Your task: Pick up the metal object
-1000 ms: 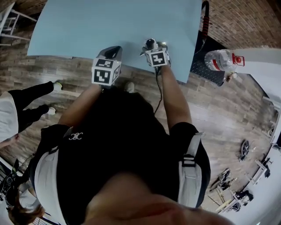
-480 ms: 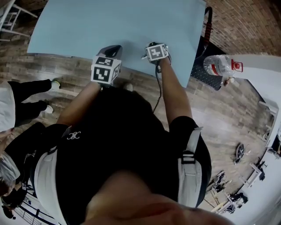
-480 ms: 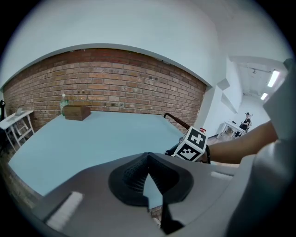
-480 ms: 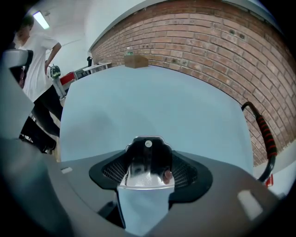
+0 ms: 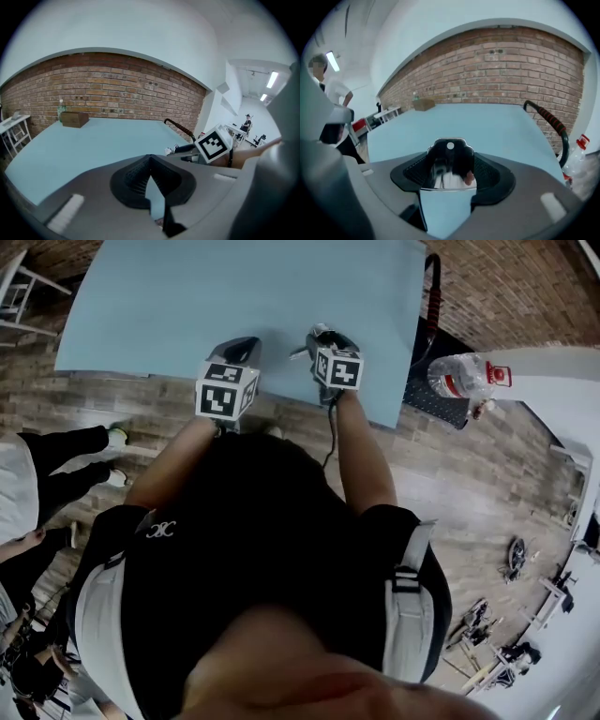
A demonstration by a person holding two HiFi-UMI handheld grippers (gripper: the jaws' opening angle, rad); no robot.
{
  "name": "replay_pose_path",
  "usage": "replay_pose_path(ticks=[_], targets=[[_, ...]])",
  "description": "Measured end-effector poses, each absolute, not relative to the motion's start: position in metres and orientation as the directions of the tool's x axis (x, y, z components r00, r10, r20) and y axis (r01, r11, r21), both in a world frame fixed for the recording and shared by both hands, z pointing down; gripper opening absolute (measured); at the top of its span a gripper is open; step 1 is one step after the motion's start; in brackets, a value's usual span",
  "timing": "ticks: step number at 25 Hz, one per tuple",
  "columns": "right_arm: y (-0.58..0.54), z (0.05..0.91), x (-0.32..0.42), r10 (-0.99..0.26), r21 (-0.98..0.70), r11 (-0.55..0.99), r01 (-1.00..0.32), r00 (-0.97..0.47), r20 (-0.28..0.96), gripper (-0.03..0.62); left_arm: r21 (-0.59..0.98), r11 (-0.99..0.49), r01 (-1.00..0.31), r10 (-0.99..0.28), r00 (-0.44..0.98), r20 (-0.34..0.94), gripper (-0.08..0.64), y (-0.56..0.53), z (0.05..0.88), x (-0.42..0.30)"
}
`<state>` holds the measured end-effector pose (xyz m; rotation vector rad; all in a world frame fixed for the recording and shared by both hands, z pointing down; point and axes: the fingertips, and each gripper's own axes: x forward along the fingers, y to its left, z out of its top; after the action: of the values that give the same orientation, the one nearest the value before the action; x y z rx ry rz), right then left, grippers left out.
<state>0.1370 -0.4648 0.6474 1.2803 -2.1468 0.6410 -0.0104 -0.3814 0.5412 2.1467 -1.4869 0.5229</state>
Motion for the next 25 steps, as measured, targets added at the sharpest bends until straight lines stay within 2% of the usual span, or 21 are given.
replay_pose_path(ticks=[5,10,17,25], targets=[[-0.468,0.557,0.132,-0.800,-0.175,0.379,-0.909,-0.417,0.432,0.301,0.143,-0.312,-0.939,-0.778,0.339,0.529,0.000,-0.391,0.532,-0.013],[-0.460,0.490,0.132,-0.897,-0.056,0.359,-0.932,-0.360,0.257,0.301,0.152,-0.327,-0.933,-0.789,0.359,0.499,0.000,-0.398,0.522,-0.014],[-0.460,0.464,0.143,-0.944,0.000,0.276,-0.961,-0.271,0.186,0.301,0.174,-0.341,-0.924,-0.807,0.382,0.449,0.000,-0.411,0.503,-0.021],[-0.459,0.455,0.145,-0.952,-0.002,0.263,-0.965,-0.260,0.160,0.301,0.165,-0.346,-0.923,-0.825,0.384,0.416,0.000,-0.425,0.491,-0.024]])
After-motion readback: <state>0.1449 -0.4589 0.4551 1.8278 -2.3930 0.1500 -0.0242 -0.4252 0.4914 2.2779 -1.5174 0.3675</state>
